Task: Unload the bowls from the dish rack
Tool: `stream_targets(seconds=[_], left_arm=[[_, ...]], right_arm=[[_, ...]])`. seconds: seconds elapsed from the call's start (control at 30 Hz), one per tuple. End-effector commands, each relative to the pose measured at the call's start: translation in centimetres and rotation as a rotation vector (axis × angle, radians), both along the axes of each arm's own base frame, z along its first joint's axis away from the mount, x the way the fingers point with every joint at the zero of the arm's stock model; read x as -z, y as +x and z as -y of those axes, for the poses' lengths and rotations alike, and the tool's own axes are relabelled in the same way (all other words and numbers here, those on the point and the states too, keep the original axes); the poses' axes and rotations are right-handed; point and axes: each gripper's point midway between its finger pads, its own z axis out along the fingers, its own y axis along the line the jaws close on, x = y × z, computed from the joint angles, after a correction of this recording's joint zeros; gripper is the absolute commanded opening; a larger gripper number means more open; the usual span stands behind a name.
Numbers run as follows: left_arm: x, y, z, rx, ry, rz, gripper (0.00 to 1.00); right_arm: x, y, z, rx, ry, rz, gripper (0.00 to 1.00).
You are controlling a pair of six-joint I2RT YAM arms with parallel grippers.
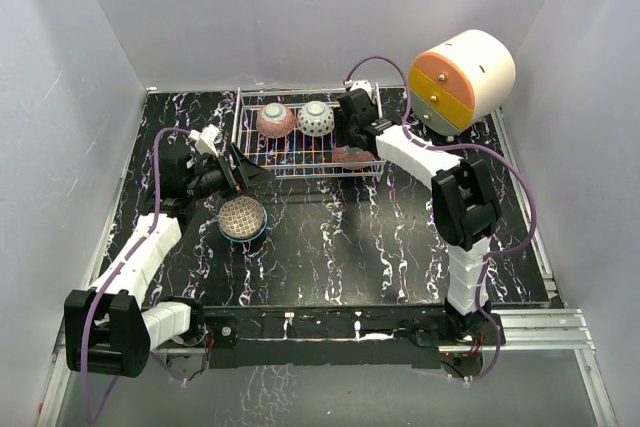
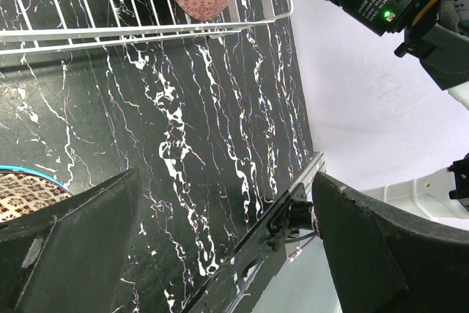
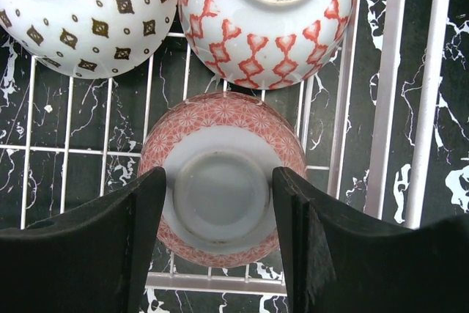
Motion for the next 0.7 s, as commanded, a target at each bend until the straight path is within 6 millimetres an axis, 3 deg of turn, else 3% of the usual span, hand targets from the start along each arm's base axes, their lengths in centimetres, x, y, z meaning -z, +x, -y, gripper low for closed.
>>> stream_targets(seconds=[0.0, 0.4, 0.67], left_arm=[[-0.8, -0.1, 0.0, 0.013, -0.015, 0.032, 0.97], [-0.8, -0.3, -0.1, 0.009, -0.009, 0.033, 0.97], [-2.0, 0.6, 0.2, 0.004, -0.043, 0.054, 0.97]], right_arm=[[-1.2, -0.6, -0.2, 0.001, 0.021, 0.031, 0.6], [-2.7, -0.3, -0.4, 0.009, 0.045, 0.064, 0.4], [-7.3, 1.1, -1.2, -0.009, 0.077, 0.149, 0.34]])
